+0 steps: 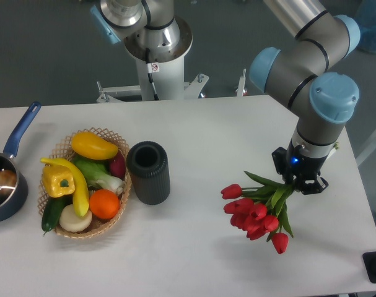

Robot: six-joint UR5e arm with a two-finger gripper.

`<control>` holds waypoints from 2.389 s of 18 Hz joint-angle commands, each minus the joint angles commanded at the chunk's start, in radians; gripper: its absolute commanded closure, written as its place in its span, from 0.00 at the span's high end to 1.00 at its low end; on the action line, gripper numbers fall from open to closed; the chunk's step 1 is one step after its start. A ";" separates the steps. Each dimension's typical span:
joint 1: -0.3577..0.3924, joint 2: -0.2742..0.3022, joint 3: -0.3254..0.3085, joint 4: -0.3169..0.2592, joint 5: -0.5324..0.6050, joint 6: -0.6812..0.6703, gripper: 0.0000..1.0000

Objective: Insert the flowers into the vase

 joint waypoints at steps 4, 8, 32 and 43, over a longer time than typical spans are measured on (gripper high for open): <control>-0.002 0.005 0.008 -0.012 0.023 -0.033 0.03; -0.035 0.027 0.002 -0.018 0.034 -0.138 0.03; 0.032 0.431 -0.417 0.060 -1.076 -0.376 0.00; 0.032 0.469 -0.521 0.061 -1.238 -0.235 0.00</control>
